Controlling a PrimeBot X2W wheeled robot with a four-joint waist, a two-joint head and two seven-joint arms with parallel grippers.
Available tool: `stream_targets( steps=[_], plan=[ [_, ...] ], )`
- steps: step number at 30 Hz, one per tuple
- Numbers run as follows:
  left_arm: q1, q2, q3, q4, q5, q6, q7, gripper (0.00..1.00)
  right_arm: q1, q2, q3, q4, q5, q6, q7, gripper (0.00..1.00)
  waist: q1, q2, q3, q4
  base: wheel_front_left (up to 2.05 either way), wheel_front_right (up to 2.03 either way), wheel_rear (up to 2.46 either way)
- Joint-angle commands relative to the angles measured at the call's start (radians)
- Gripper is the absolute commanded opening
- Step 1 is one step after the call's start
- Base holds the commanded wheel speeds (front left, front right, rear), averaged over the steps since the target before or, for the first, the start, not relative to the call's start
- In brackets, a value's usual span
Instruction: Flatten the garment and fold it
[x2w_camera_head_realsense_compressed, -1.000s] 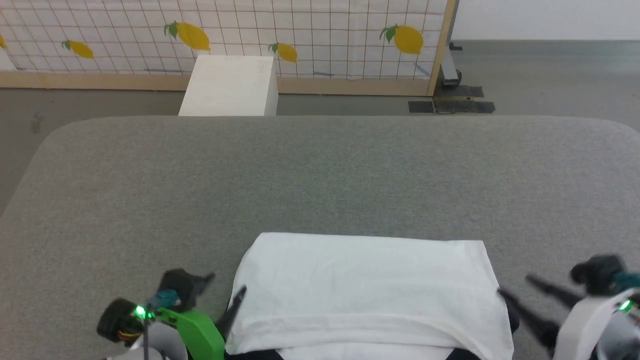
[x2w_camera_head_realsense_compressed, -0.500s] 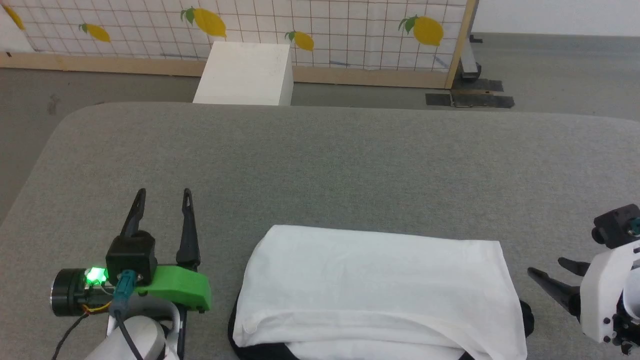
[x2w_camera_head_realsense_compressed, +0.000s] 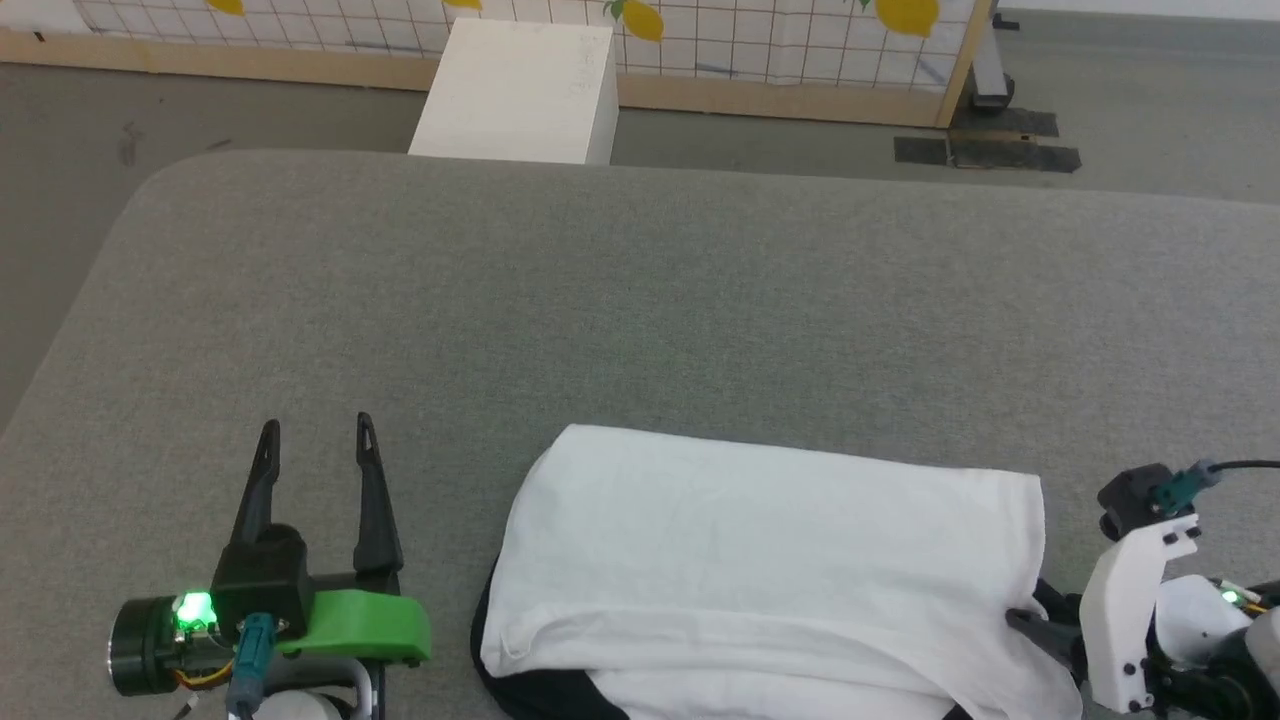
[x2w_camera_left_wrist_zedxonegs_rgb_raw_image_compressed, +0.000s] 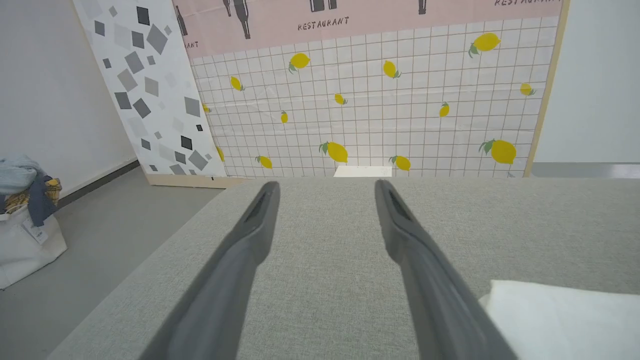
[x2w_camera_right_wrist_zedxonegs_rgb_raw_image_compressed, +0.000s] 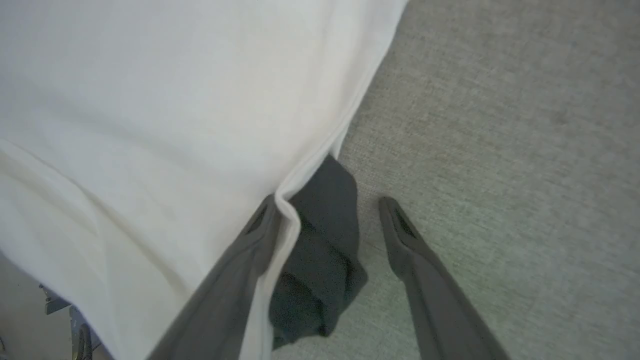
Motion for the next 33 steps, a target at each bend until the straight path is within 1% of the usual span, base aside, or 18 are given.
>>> stream_targets(
  steps=[1,3,5,6,7,10,14,17,19,25,27,30,33],
  plan=[
    [0.026,-0.023,0.022,0.007,0.024,-0.024,-0.003,1.00,-0.006,0.011,0.033,0.021,-0.007,-0.002,0.001,1.00,0.0000,0.0000,0.008,0.005,0.00,0.00,0.00],
    [0.030,-0.047,0.061,0.023,0.042,-0.065,-0.003,1.00,0.002,0.018,0.077,0.044,0.000,-0.002,0.000,1.00,0.0000,0.0000,0.010,0.007,0.00,0.00,0.00],
    [0.035,-0.074,0.091,0.044,0.060,-0.098,-0.003,1.00,0.005,0.024,0.107,0.059,0.014,-0.002,-0.010,1.00,0.0000,0.0000,0.011,0.007,0.00,0.00,0.00],
    [0.035,-0.085,0.103,0.050,0.071,-0.111,-0.004,1.00,0.004,0.026,0.114,0.066,0.023,-0.002,-0.020,0.95,0.0000,0.0000,0.010,0.006,0.00,0.00,0.00],
    [0.037,-0.096,0.116,0.056,0.084,-0.126,-0.004,1.00,0.000,0.028,0.121,0.073,0.031,-0.002,-0.034,0.00,0.0000,0.0000,0.009,0.004,0.00,0.00,0.00],
    [0.044,-0.126,0.164,0.070,0.124,-0.170,-0.004,1.00,-0.030,0.016,0.134,0.085,0.052,-0.002,-0.088,0.00,0.0000,0.0000,-0.008,-0.008,0.00,0.00,0.00],
    [0.057,-0.137,0.193,0.071,0.160,-0.199,-0.004,1.00,-0.059,-0.008,0.124,0.068,0.074,-0.002,-0.142,0.00,0.0000,0.0000,-0.030,-0.021,0.00,0.00,0.00],
    [0.072,-0.149,0.212,0.071,0.178,-0.218,-0.004,1.00,-0.072,-0.047,0.106,0.033,0.098,-0.002,-0.179,0.00,0.0000,0.0000,-0.048,-0.037,0.00,0.00,0.00],
    [0.077,-0.157,0.215,0.068,0.192,-0.229,-0.004,1.00,-0.065,-0.089,0.088,0.012,0.113,-0.002,-0.191,0.00,0.0000,0.0000,-0.054,-0.043,0.00,0.00,0.00],
    [0.080,-0.172,0.216,0.065,0.220,-0.244,-0.004,1.00,-0.011,-0.216,-0.001,0.010,0.146,-0.002,-0.187,0.00,0.0000,0.0000,-0.063,-0.059,0.00,0.00,0.00],
    [0.083,-0.173,0.216,0.065,0.226,-0.248,-0.004,1.00,0.010,-0.243,-0.030,0.019,0.152,-0.002,-0.179,0.00,0.0000,0.0000,-0.066,-0.065,0.00,0.00,0.00],
    [0.088,-0.174,0.213,0.068,0.233,-0.252,-0.004,1.00,0.038,-0.269,-0.058,0.011,0.151,-0.002,-0.172,0.00,0.0000,0.0000,-0.071,-0.071,0.00,0.00,0.00],
    [0.096,-0.176,0.213,0.069,0.238,-0.251,-0.004,1.00,0.062,-0.270,-0.059,-0.059,0.150,-0.002,-0.161,0.00,0.0000,0.0000,-0.076,-0.077,0.00,0.00,0.00]
  ],
)
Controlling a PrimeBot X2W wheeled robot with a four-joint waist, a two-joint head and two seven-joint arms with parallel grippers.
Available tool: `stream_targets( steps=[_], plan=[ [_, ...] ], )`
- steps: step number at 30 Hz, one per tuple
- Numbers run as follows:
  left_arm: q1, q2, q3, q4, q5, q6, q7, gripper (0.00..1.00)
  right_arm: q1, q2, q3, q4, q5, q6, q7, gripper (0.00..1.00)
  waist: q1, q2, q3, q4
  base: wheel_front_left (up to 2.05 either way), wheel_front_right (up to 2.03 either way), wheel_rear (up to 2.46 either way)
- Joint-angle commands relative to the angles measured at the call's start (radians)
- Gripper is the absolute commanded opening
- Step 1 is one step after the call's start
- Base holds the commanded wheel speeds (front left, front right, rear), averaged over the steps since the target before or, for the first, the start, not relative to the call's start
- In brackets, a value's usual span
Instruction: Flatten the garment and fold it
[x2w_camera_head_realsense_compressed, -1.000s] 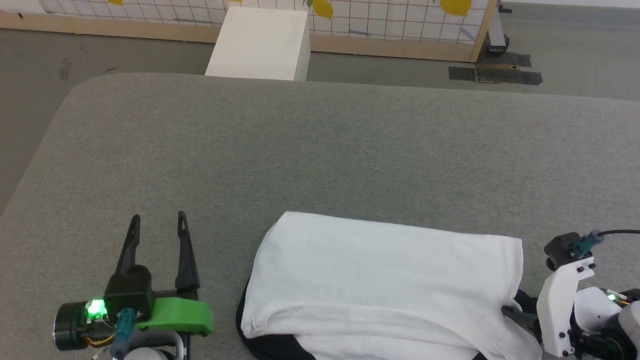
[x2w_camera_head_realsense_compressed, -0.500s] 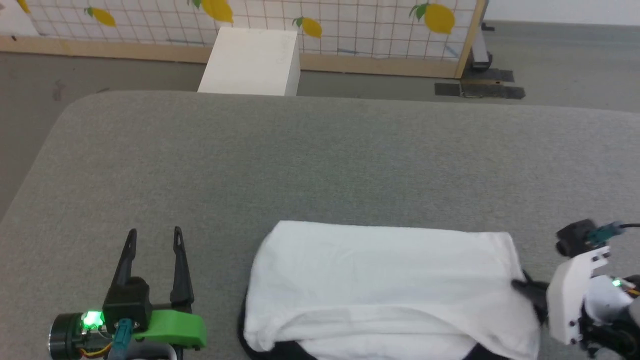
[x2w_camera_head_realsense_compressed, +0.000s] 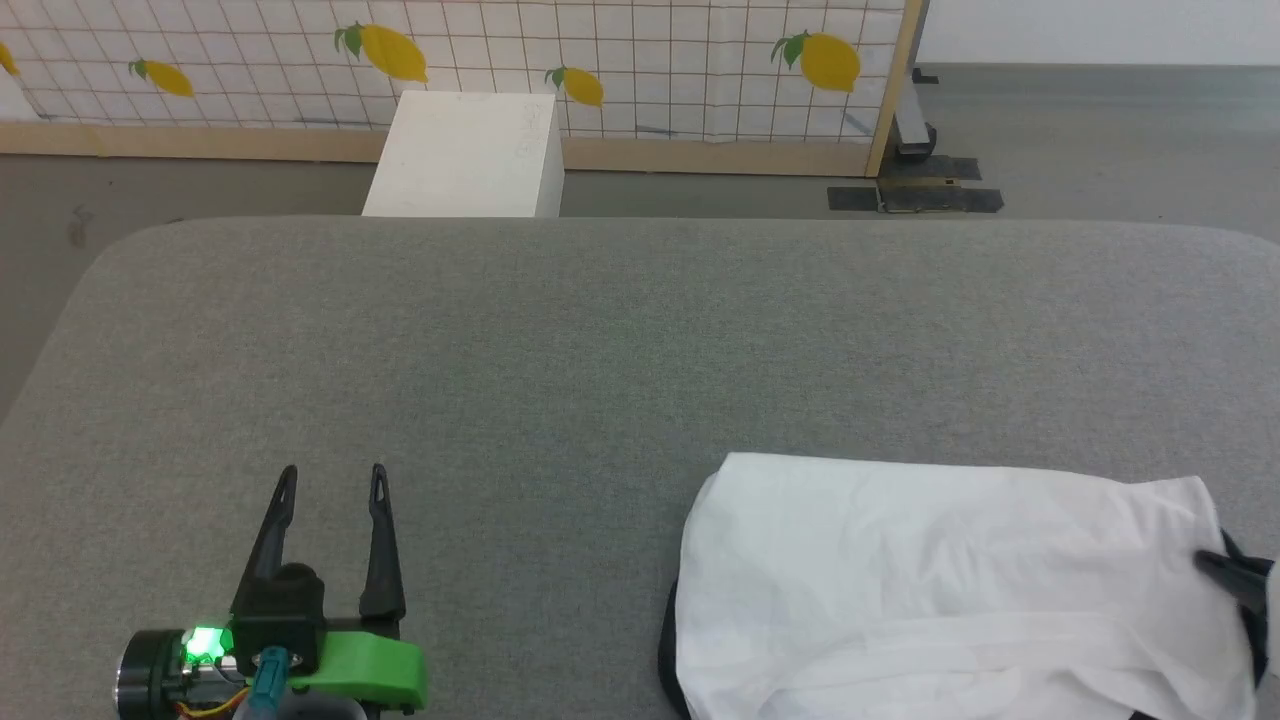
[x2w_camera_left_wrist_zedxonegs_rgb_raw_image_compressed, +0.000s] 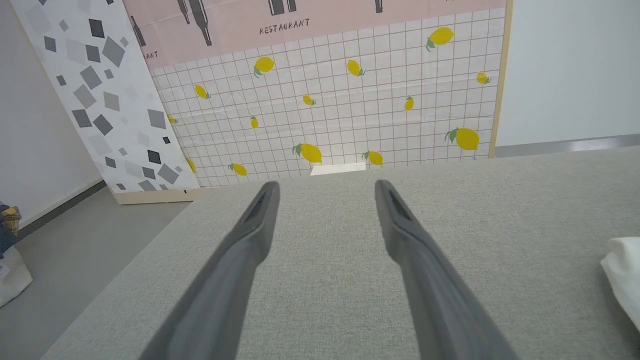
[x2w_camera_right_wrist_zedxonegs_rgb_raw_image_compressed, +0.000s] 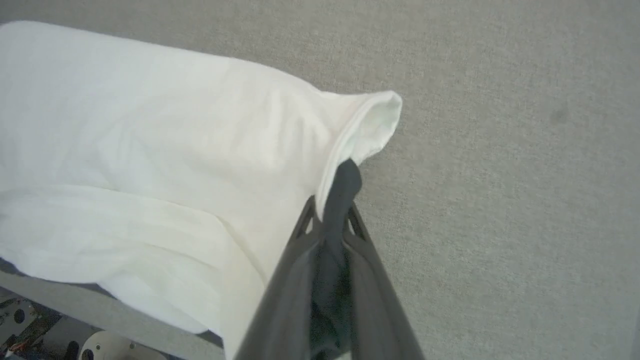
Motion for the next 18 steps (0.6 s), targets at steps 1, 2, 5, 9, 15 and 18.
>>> stream_targets(
  steps=[1,2,5,9,15,18],
  plan=[
    [0.021,-0.007,0.001,-0.001,0.009,-0.001,-0.004,1.00,0.012,0.004,0.001,-0.040,0.003,-0.002,0.006,0.00,0.0000,-0.0001,-0.003,-0.004,0.00,0.00,0.00],
    [0.023,-0.008,0.000,-0.001,0.010,0.000,-0.004,1.00,0.018,0.005,0.003,-0.078,0.007,-0.002,0.012,0.00,0.0000,-0.0001,-0.004,-0.005,0.00,0.00,0.00],
    [0.023,-0.010,-0.005,0.000,0.012,-0.002,-0.004,1.00,0.029,0.009,0.004,-0.190,0.009,-0.002,0.021,0.00,0.0000,-0.0001,-0.001,-0.002,0.00,0.00,0.00],
    [0.014,-0.013,-0.009,-0.003,0.013,-0.003,-0.004,1.00,0.021,0.021,0.031,-0.345,-0.009,-0.002,0.060,0.00,0.0000,-0.0001,0.011,0.007,0.00,0.00,0.00],
    [-0.007,-0.021,-0.015,-0.001,0.011,-0.005,-0.004,1.00,-0.083,0.095,0.145,-0.471,-0.054,-0.002,0.131,0.00,0.0000,-0.0001,0.043,0.028,0.00,0.00,0.00],
    [-0.021,-0.026,-0.020,0.000,0.012,-0.006,-0.004,1.00,-0.172,0.148,0.224,-0.466,-0.079,-0.002,0.150,0.00,0.0000,-0.0001,0.059,0.042,0.00,0.00,0.00]
  ],
)
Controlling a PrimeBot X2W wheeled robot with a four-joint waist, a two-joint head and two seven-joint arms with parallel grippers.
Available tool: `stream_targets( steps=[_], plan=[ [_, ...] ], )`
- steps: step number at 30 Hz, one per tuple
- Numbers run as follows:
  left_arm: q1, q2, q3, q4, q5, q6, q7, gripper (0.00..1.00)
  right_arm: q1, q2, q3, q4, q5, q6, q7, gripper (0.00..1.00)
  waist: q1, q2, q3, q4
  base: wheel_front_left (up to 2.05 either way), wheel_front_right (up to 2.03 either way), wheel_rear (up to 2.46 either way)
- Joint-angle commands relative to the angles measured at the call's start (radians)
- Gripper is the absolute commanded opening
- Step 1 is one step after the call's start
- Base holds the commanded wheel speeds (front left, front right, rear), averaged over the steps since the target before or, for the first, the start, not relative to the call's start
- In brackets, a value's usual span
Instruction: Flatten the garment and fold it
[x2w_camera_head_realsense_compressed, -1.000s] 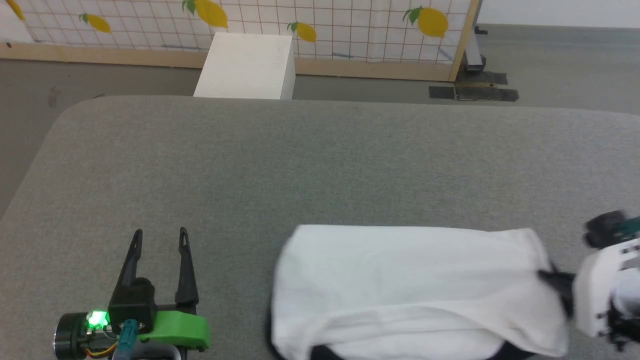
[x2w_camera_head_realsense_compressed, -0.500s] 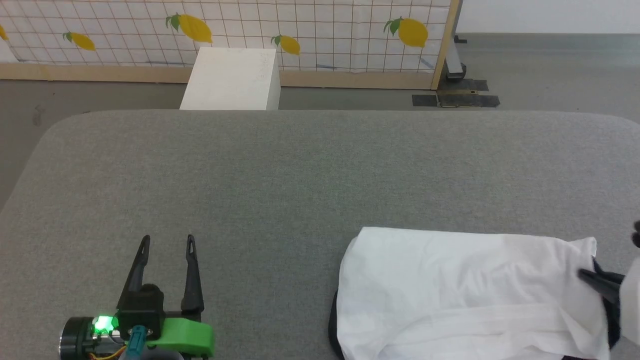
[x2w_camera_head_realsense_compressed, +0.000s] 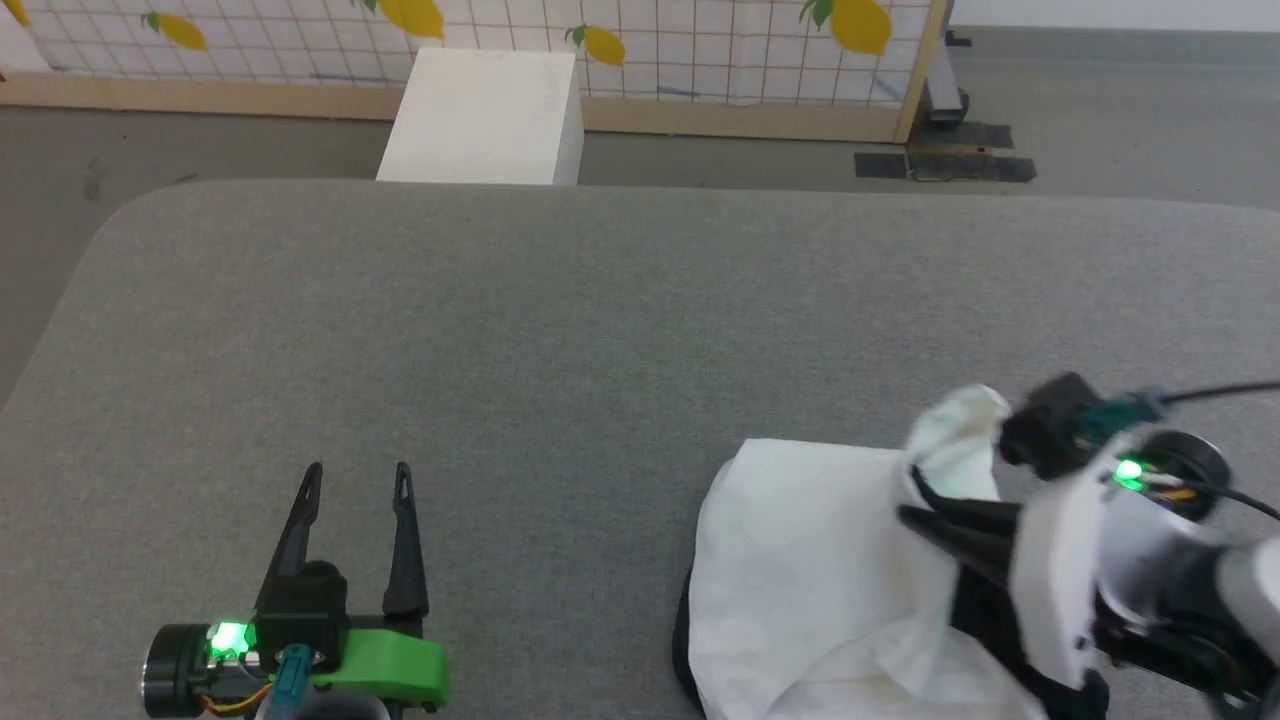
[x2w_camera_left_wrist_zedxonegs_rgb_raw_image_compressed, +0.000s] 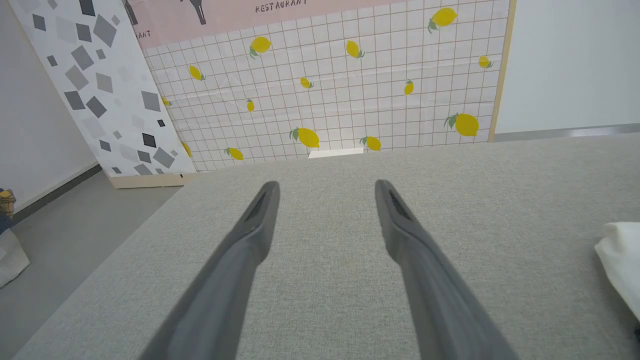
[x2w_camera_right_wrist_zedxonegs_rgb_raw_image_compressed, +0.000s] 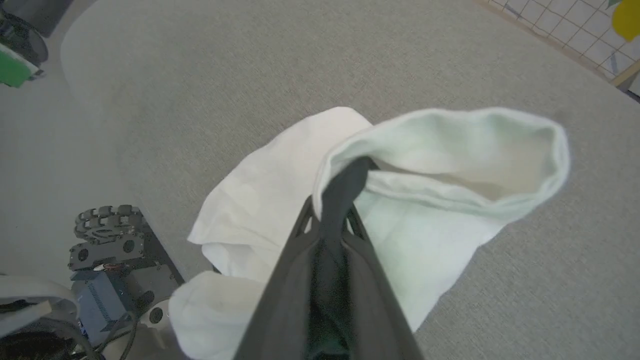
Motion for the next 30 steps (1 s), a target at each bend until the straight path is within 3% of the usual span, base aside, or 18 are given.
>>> stream_targets(
  steps=[1,7,9,15,18,19,20,26,30],
  plan=[
    [-0.024,-0.006,-0.004,-0.001,0.006,-0.003,-0.004,1.00,-0.048,0.026,0.029,0.011,-0.015,-0.002,0.002,0.00,0.0000,0.0000,0.018,0.017,0.00,0.00,0.00],
    [-0.053,-0.017,-0.011,0.007,0.005,-0.004,-0.004,1.00,-0.204,0.131,0.199,0.141,-0.049,-0.002,-0.005,0.00,0.0000,0.0000,0.053,0.045,0.00,0.00,0.00],
    [-0.071,-0.026,-0.016,0.011,0.002,-0.005,-0.004,1.00,-0.266,0.177,0.316,0.286,-0.070,-0.002,-0.018,0.00,0.0000,0.0000,0.077,0.063,0.00,0.00,0.00],
    [-0.086,-0.034,-0.017,0.021,0.001,-0.005,-0.004,1.00,-0.297,0.220,0.452,0.499,-0.077,-0.002,-0.070,0.00,0.0000,0.0000,0.099,0.070,0.00,0.00,0.00],
    [-0.085,-0.034,-0.012,0.026,0.001,-0.003,-0.004,1.00,-0.313,0.228,0.496,0.547,-0.063,-0.002,-0.119,0.01,0.0000,0.0000,0.094,0.062,0.00,0.00,0.00],
    [-0.082,-0.033,-0.007,0.027,0.001,-0.002,-0.004,1.00,-0.321,0.228,0.507,0.552,-0.056,-0.002,-0.146,0.31,0.0000,0.0000,0.088,0.055,0.00,0.00,0.00],
    [-0.078,-0.031,-0.003,0.029,0.001,-0.002,-0.004,1.00,-0.332,0.225,0.515,0.549,-0.055,-0.002,-0.179,1.00,0.0000,0.0000,0.080,0.047,0.00,0.00,0.00],
    [-0.056,-0.021,0.013,0.037,-0.002,-0.006,-0.004,1.00,-0.370,0.166,0.465,0.477,-0.054,-0.002,-0.375,1.00,0.0000,0.0000,0.035,0.003,0.00,0.00,0.00],
    [-0.046,-0.017,0.025,0.032,-0.003,-0.008,-0.004,1.00,-0.351,0.129,0.309,0.437,-0.110,-0.002,-0.545,1.00,0.0000,0.0000,0.011,-0.034,0.00,0.00,0.00]
  ],
)
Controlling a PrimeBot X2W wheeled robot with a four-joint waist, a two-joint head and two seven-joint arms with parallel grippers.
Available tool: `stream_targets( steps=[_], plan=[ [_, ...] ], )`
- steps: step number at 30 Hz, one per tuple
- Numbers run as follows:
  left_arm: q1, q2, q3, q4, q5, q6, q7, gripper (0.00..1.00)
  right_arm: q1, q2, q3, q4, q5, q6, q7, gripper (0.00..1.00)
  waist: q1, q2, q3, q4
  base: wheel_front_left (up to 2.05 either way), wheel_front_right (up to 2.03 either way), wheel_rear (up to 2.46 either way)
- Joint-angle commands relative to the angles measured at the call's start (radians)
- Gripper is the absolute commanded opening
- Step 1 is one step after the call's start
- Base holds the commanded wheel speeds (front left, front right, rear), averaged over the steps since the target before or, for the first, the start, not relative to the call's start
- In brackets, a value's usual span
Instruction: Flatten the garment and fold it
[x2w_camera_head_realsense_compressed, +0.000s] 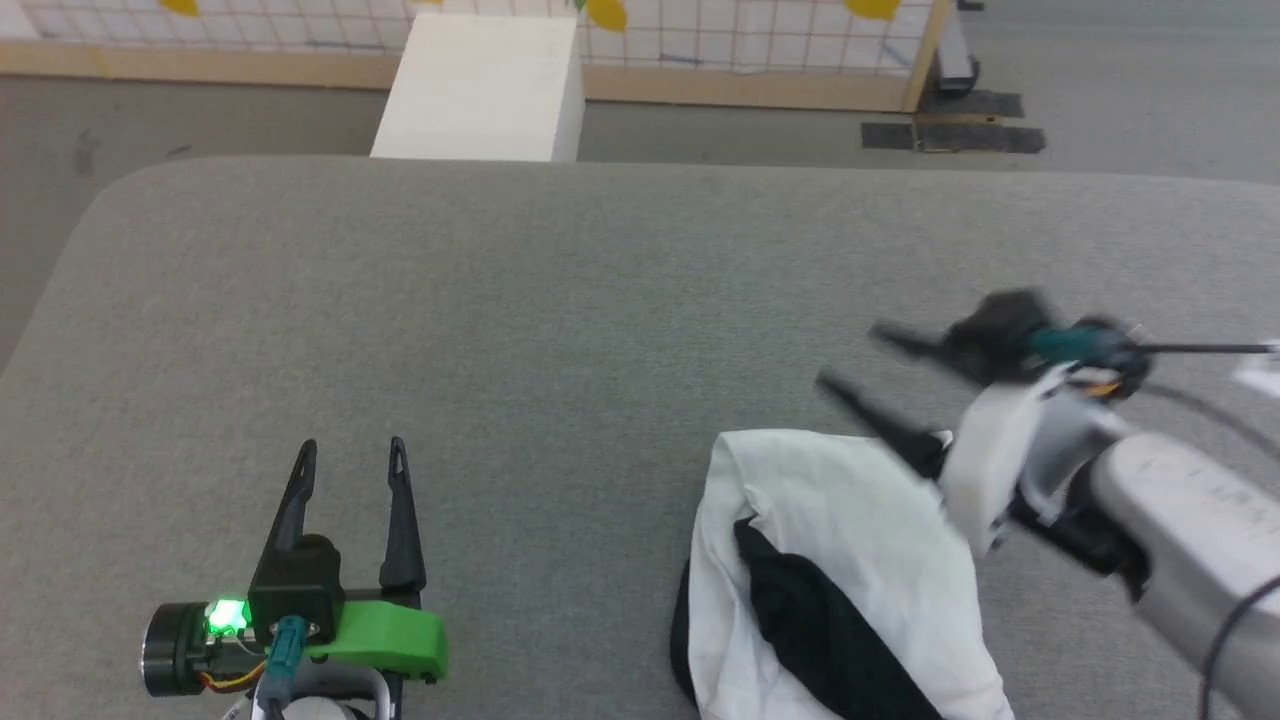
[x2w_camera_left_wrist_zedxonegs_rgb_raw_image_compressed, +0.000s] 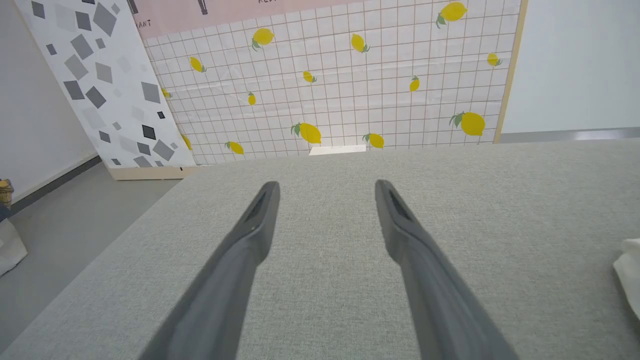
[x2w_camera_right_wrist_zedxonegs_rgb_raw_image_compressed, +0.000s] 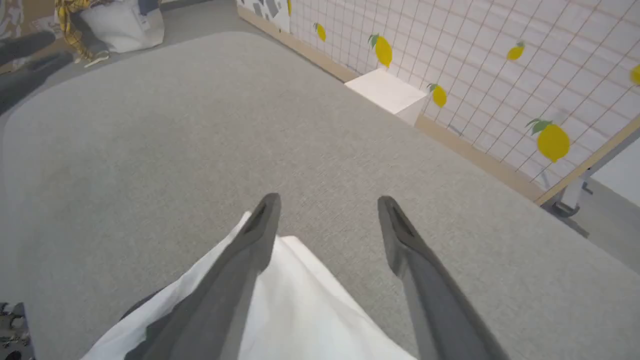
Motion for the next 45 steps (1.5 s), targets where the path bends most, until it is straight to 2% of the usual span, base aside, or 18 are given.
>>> stream_targets(
  steps=[1,4,9,15,19,21,22,24,27,32,39,45],
  plan=[
    [0.010,0.007,0.005,-0.004,-0.001,-0.003,-0.004,1.00,0.016,-0.005,-0.052,-0.007,-0.036,-0.002,-0.053,1.00,0.0000,0.0000,-0.032,-0.040,0.00,0.00,0.00],
    [0.013,0.005,0.009,-0.012,-0.001,-0.003,-0.004,1.00,0.074,0.016,-0.207,0.001,-0.100,-0.002,-0.167,1.00,0.0000,0.0000,-0.042,-0.059,0.00,0.00,0.00],
    [0.016,0.003,0.012,-0.029,0.001,-0.005,-0.004,1.00,0.220,0.109,-0.498,0.016,-0.257,-0.002,-0.336,1.00,0.0000,0.0000,-0.053,-0.083,0.00,0.00,0.00],
    [0.027,0.000,0.026,-0.048,-0.006,-0.007,-0.004,1.00,0.435,0.283,-0.795,-0.068,-0.379,-0.002,-0.397,1.00,0.0000,0.0000,-0.066,-0.095,0.00,0.00,0.00],
    [0.041,-0.002,0.039,-0.059,-0.009,-0.008,-0.004,1.00,0.520,0.363,-0.881,-0.185,-0.416,-0.002,-0.402,1.00,0.0000,0.0000,-0.067,-0.102,0.00,0.00,0.00],
    [0.046,-0.002,0.044,-0.063,-0.009,-0.009,-0.004,1.00,0.515,0.379,-0.913,-0.260,-0.418,-0.002,-0.402,1.00,0.0000,0.0000,-0.066,-0.103,0.00,0.00,0.00],
    [0.047,-0.003,0.046,-0.061,-0.007,-0.015,-0.004,1.00,0.471,0.359,-0.920,-0.296,-0.401,-0.002,-0.399,1.00,0.0000,0.0000,-0.067,-0.097,0.00,0.00,0.00],
    [0.045,-0.005,0.046,-0.059,-0.007,-0.018,-0.004,1.00,0.423,0.329,-0.918,-0.300,-0.384,-0.002,-0.352,1.00,0.0000,0.0000,-0.068,-0.090,0.00,0.00,0.00],
    [0.044,-0.010,0.040,-0.057,-0.006,-0.023,-0.004,1.00,0.364,0.269,-0.876,-0.262,-0.351,-0.002,-0.183,1.00,0.0000,0.0000,-0.065,-0.070,0.00,0.00,0.00],
    [0.042,-0.018,0.035,-0.051,-0.007,-0.028,-0.004,1.00,0.312,0.136,-0.709,-0.174,-0.198,-0.002,0.262,1.00,0.0000,0.0000,-0.054,-0.040,0.00,0.00,0.00],
    [0.021,-0.030,0.031,-0.045,-0.010,-0.032,-0.004,1.00,0.306,0.005,-0.499,-0.130,0.028,-0.002,0.629,1.00,0.0000,0.0000,-0.011,0.000,0.00,0.00,0.00],
    [-0.014,-0.038,0.032,-0.038,-0.014,-0.034,-0.004,1.00,0.321,0.025,-0.391,-0.030,0.113,-0.002,0.706,1.00,0.0000,0.0000,0.037,0.020,0.00,0.00,0.00]
  ],
)
